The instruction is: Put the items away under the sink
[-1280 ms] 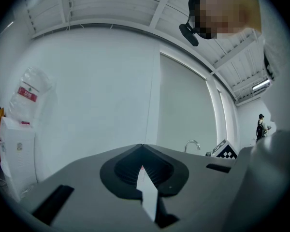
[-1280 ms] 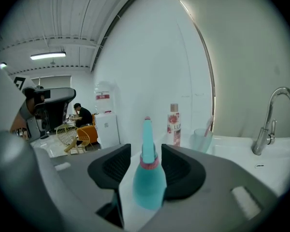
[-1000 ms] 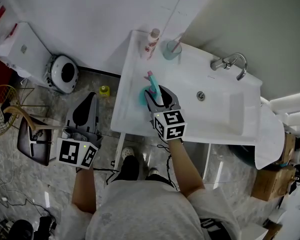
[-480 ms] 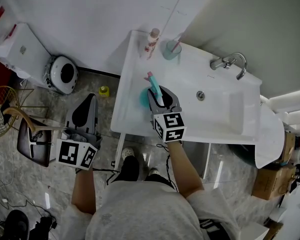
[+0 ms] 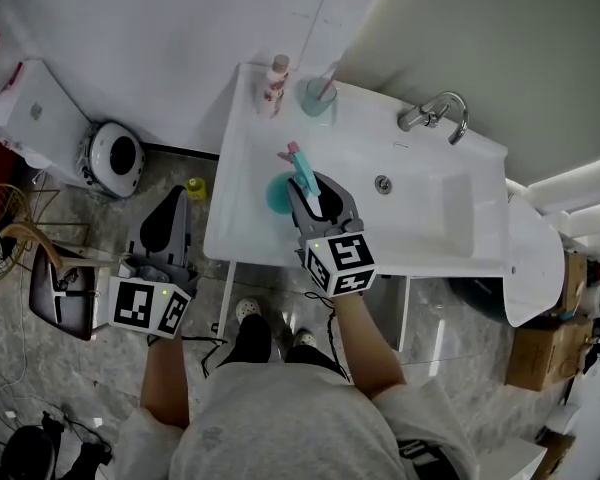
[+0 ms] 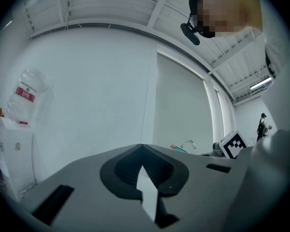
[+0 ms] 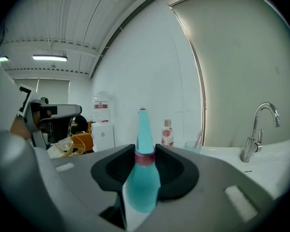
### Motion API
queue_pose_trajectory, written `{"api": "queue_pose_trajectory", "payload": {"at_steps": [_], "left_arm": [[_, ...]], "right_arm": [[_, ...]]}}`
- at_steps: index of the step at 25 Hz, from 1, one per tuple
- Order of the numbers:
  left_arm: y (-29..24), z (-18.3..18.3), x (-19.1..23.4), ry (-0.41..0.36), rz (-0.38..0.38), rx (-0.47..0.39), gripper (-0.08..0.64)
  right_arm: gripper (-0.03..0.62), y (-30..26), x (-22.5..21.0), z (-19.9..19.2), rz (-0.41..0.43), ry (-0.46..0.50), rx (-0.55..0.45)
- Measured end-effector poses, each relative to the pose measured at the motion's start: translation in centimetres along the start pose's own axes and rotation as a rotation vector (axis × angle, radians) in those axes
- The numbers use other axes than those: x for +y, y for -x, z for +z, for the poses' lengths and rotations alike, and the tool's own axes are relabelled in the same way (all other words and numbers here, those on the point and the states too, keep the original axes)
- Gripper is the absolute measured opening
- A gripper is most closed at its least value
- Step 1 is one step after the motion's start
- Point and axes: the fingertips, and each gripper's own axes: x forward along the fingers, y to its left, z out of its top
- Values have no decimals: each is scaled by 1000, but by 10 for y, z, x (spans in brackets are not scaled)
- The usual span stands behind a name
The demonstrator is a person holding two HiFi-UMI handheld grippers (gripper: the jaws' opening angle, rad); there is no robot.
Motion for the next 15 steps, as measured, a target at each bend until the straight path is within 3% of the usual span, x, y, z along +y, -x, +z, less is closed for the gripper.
{"api": "queue_pose_trajectory", "payload": {"at_steps": [15], "left_arm": [[32,21,-110,-63,22,-47,3]], "right_arm": [[141,107,-10,24,82,-4,-81]]}}
